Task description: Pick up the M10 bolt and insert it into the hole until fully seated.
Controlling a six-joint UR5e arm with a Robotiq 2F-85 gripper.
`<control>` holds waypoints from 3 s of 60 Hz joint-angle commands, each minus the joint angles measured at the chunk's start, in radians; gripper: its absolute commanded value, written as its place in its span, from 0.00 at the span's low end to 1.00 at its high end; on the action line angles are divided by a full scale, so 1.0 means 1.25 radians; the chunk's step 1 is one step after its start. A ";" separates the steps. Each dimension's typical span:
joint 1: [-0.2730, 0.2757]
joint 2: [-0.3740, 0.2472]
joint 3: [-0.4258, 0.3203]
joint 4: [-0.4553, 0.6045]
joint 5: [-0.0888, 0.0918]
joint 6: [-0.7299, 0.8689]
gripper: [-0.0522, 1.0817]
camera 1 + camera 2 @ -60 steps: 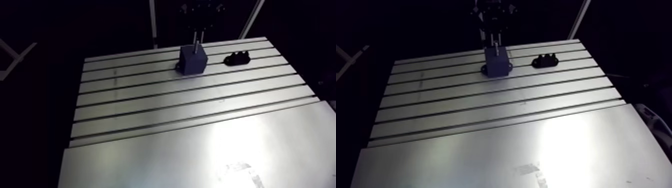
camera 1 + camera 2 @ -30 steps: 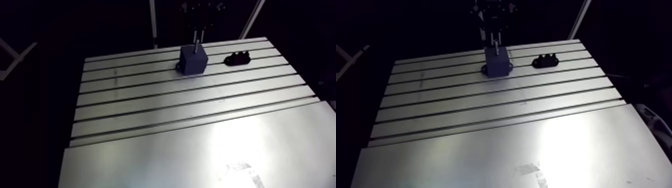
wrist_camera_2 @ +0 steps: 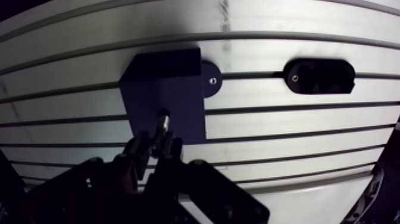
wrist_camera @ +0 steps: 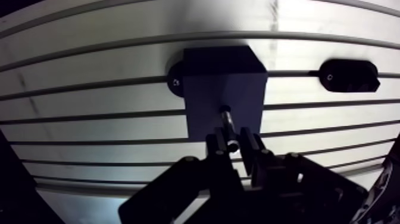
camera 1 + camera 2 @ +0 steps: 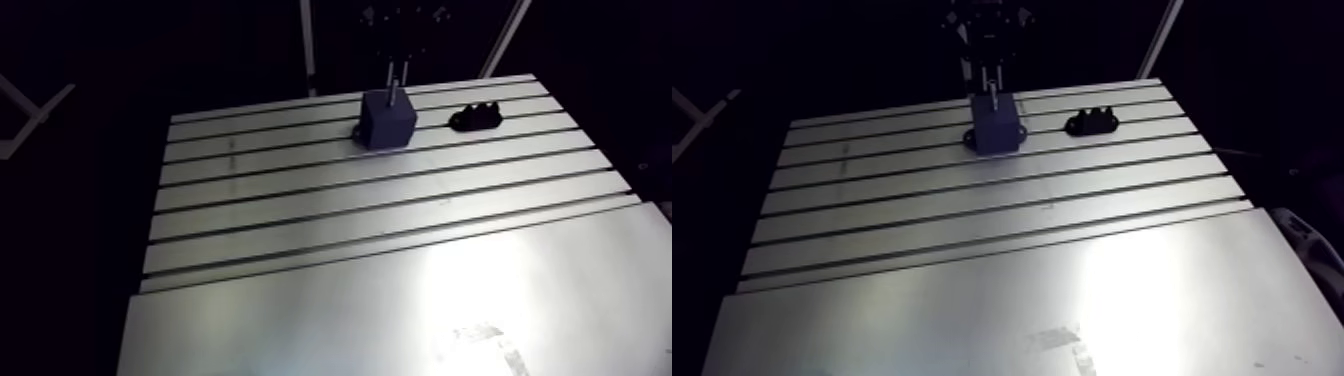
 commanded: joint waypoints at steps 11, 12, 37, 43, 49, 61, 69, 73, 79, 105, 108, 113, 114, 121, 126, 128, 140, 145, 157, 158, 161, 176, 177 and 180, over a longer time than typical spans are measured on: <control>0.000 0.001 0.000 -0.003 -0.001 0.004 1.00; 0.000 0.001 0.000 -0.003 -0.001 0.004 1.00; 0.000 0.006 -0.002 -0.002 -0.001 0.003 1.00; 0.000 0.006 -0.003 -0.002 -0.001 0.003 1.00; 0.000 0.007 -0.001 -0.003 -0.001 0.003 1.00; 0.000 0.012 0.001 -0.004 -0.001 0.003 1.00; 0.000 0.012 -0.001 -0.004 -0.001 0.002 1.00; 0.000 0.012 -0.003 -0.003 -0.002 0.000 1.00; 0.000 0.012 -0.007 0.000 -0.001 -0.001 1.00; 0.000 0.008 -0.012 0.007 -0.011 -0.001 1.00; 0.000 0.007 -0.014 0.009 -0.011 -0.002 1.00; 0.000 0.006 -0.017 0.015 -0.010 -0.002 1.00; 0.000 0.006 -0.017 0.015 -0.010 -0.002 1.00; 0.001 0.005 -0.023 0.026 -0.008 -0.002 1.00; 0.000 0.003 -0.023 0.026 -0.008 -0.002 1.00; 0.000 0.003 -0.023 0.026 -0.008 -0.002 1.00; 0.001 0.003 -0.019 0.022 -0.007 -0.002 1.00; 0.001 0.002 -0.017 0.020 -0.008 -0.002 1.00; 0.000 0.001 -0.014 0.019 -0.008 -0.001 1.00; 0.000 0.001 -0.013 0.018 -0.008 -0.001 1.00; 0.000 0.001 -0.012 0.018 -0.008 -0.001 1.00; 0.001 0.001 -0.011 0.014 -0.010 0.003 1.00; 0.001 0.000 -0.011 0.014 -0.010 0.003 1.00; 0.001 0.001 -0.011 0.014 -0.010 0.003 1.00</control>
